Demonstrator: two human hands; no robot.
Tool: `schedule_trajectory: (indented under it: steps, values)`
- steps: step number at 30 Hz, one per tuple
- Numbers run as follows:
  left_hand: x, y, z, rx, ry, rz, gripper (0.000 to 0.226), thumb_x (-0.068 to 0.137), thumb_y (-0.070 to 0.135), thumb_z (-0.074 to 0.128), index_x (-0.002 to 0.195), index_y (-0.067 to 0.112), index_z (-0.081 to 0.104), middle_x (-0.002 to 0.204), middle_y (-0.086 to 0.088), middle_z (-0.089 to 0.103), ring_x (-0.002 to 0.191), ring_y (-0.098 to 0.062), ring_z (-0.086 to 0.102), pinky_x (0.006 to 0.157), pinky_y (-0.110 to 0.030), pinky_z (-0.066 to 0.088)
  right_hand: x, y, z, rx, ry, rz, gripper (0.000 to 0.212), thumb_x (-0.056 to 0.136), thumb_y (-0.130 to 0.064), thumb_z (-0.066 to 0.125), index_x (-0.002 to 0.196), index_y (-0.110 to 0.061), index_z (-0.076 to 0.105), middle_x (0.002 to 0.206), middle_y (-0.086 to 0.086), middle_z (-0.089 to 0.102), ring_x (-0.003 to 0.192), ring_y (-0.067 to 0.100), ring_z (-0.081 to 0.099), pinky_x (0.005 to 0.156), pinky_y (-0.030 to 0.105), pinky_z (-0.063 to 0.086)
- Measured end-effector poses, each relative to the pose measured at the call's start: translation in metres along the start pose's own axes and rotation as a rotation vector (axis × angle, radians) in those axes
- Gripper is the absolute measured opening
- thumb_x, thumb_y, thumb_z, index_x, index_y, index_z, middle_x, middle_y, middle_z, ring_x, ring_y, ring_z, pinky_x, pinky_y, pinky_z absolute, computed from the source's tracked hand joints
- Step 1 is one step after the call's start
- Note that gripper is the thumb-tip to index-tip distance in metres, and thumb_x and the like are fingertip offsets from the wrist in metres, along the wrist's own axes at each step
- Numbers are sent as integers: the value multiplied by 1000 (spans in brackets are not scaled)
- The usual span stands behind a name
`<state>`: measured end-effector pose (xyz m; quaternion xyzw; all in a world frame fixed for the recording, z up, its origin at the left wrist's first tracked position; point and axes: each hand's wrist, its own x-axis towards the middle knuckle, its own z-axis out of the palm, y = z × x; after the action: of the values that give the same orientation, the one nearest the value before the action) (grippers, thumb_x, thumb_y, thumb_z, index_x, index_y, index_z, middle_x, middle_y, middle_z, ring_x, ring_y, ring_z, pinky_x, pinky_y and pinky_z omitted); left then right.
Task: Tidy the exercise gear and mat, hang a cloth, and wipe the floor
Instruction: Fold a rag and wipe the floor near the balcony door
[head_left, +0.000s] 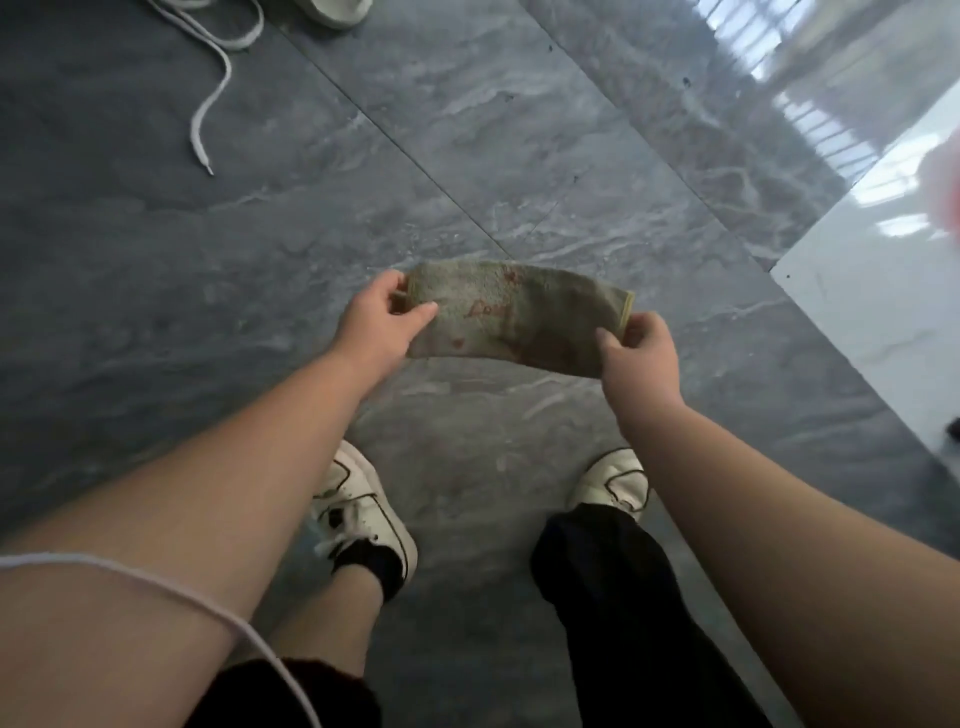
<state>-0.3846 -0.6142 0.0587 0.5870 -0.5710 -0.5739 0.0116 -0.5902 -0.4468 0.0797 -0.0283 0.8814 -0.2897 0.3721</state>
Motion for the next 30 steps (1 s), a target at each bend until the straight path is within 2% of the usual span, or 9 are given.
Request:
schedule_trajectory:
  steps: [4, 6, 10, 13, 15, 17, 21, 25, 30]
  values:
    - [-89, 100, -84, -94, -32, 0, 18, 89, 14, 70, 84, 27, 58, 86, -4, 65, 83, -27, 65, 80, -50, 57, -100, -115, -68, 35, -30, -92, 11, 92, -20, 63, 101, -22, 56, 93, -3, 65, 84, 12, 64, 77, 31, 51]
    - [-143, 159, -130, -169, -59, -17, 16, 92, 11, 66, 90, 25, 58, 92, -6, 64, 89, -29, 66, 76, -47, 59, -158, -178, -102, 3, -46, -155, 13, 90, -21, 63, 101, -23, 56, 96, 0, 66, 88, 16, 64, 77, 31, 51]
    - [-241, 254, -219, -296, -88, 8, 18, 95, 9, 61, 106, 23, 56, 102, -10, 61, 83, -20, 66, 71, -44, 59, -266, -284, -160, 28, -62, -241, 13, 88, -22, 62, 95, -30, 54, 96, -5, 66, 87, 13, 65, 76, 30, 52]
    - [-304, 298, -278, -333, -116, 46, 29, 95, 7, 60, 121, 19, 55, 102, -6, 65, 81, -14, 68, 74, -44, 58, -339, -336, -192, 148, -61, -277, 13, 91, -15, 62, 100, -22, 55, 90, -5, 63, 78, 9, 62, 63, 17, 51]
    - [-343, 318, -310, -351, -148, 71, 33, 95, 3, 59, 122, 21, 55, 98, 0, 66, 77, -8, 68, 68, -38, 58, -378, -358, -209, 226, -72, -281, 12, 91, -11, 63, 98, -19, 58, 92, 2, 66, 81, 17, 66, 64, 18, 54]
    - [-379, 332, -338, -372, -162, 90, 36, 94, 1, 59, 122, 23, 55, 100, 1, 67, 79, -8, 68, 66, -35, 55, -411, -380, -226, 286, -130, -284, 14, 90, -10, 65, 100, -18, 60, 100, 11, 69, 89, 28, 70, 71, 32, 59]
    - [-446, 344, -378, -431, -117, 132, 40, 92, 2, 62, 124, 24, 59, 110, -3, 69, 91, -15, 70, 68, -39, 57, -467, -405, -258, 365, -312, -319, 16, 94, -3, 60, 103, -16, 62, 94, 6, 72, 79, 21, 71, 68, 34, 58]
    - [-515, 348, -390, -535, 1, 184, 38, 93, 7, 63, 126, 25, 61, 121, -8, 67, 108, -27, 67, 80, -50, 59, -511, -406, -277, 378, -642, -300, 28, 94, 3, 50, 113, -9, 66, 102, 12, 73, 94, 29, 68, 80, 41, 57]
    - [-620, 318, -358, -606, 246, 222, 29, 95, 12, 63, 118, 30, 65, 113, -3, 70, 102, -20, 70, 77, -46, 61, -571, -389, -268, 214, -830, -389, 31, 92, 5, 51, 117, -5, 67, 114, 21, 70, 105, 37, 66, 91, 52, 54]
